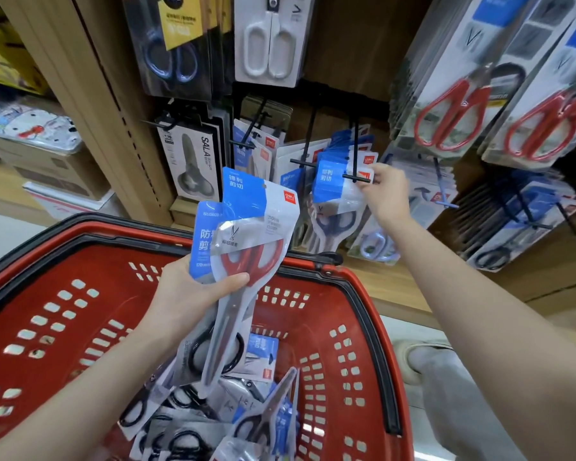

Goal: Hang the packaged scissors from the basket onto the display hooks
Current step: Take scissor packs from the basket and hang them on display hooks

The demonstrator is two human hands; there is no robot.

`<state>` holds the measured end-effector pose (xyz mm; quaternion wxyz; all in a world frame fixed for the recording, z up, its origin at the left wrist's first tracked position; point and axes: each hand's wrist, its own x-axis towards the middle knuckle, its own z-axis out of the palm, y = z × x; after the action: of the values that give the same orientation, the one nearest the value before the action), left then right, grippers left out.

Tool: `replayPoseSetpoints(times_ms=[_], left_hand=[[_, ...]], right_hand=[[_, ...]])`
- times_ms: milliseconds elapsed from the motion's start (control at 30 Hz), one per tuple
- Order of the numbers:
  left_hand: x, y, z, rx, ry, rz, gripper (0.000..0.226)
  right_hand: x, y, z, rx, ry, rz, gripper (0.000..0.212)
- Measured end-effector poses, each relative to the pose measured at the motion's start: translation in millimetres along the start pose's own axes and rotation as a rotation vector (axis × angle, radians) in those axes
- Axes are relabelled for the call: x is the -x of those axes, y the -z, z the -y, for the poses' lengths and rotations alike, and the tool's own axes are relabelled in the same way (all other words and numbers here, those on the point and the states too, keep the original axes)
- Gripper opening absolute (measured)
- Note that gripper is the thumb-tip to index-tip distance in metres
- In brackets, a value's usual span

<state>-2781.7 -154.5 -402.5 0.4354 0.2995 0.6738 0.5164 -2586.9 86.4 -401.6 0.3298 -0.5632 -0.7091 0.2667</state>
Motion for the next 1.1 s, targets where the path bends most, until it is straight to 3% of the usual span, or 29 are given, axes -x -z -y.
replayPoseSetpoints(times_ms=[100, 333, 500, 767, 867, 1100], left_hand=[[0.0, -0.5, -0.1, -0.001, 0.006, 0.014, 0.021], [-0.8, -4.0, -5.8, -0.004, 0.012, 0.017, 0.021], [-0.7, -5.3, -6.8, 0.004, 0.016, 0.026, 0.023], [1.4, -4.6, -5.5, -0.026, -0.003, 0.026, 0.022], [1.4, -3.8, -7.3, -0.025, 0.006, 0.028, 0.021], [0.0, -7.5, -7.2, -0.021, 0.007, 0.035, 0.021]], right_hand=[[8.8, 2.1, -7.5, 0.037, 0.059, 0.053, 0.011], [8.0, 0.8, -17.1, 0.01, 0.086, -0.03, 0.015], [9.3, -4.9, -11.8, 0.009, 0.112, 0.01, 0.017], [5.4, 8.4, -26.4, 0.087, 0.054, -0.048, 0.026], [7.5, 8.3, -23.8, 0.138, 0.112, 0.008, 0.03], [10.6, 0.7, -14.2, 0.309, 0.151, -0.072, 0.031]])
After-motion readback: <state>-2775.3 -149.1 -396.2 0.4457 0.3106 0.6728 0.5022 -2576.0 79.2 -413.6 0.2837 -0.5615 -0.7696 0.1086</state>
